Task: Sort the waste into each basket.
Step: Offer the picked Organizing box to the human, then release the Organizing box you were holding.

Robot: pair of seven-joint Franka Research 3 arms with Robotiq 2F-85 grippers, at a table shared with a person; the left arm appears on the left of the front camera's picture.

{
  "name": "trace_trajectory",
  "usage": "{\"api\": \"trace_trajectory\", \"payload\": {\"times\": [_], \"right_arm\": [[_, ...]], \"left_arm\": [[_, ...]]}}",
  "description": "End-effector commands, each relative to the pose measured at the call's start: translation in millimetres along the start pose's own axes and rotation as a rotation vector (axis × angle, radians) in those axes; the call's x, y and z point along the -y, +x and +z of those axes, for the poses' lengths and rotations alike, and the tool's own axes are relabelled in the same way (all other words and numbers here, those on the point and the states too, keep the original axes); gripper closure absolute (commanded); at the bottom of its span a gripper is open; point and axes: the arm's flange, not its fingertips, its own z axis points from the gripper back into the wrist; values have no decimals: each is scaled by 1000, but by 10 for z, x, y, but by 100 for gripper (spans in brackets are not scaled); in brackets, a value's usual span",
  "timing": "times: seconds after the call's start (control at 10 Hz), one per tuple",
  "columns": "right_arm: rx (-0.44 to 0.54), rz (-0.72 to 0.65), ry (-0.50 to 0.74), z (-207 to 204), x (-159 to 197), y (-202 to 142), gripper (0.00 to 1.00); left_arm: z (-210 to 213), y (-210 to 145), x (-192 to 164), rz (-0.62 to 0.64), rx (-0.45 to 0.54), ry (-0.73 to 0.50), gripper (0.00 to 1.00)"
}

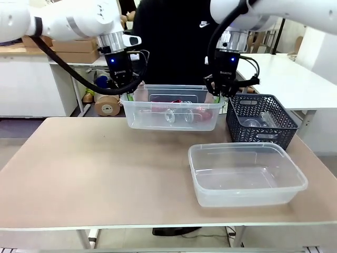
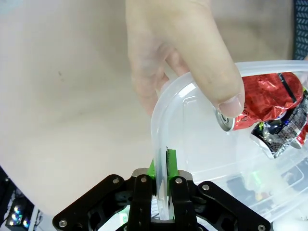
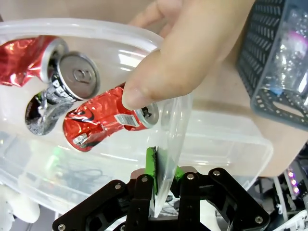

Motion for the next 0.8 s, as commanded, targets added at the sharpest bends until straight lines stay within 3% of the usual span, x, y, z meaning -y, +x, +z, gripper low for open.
{"api": "trace_trajectory", "payload": {"times": [0.0, 0.7], "right_arm": [[7, 2, -7, 16, -11, -17, 95], [7, 2, -7, 16, -11, -17, 95]], "left_arm": [[-6, -14, 11, -3, 6, -3, 94], [-6, -14, 11, -3, 6, -3, 94]]}}
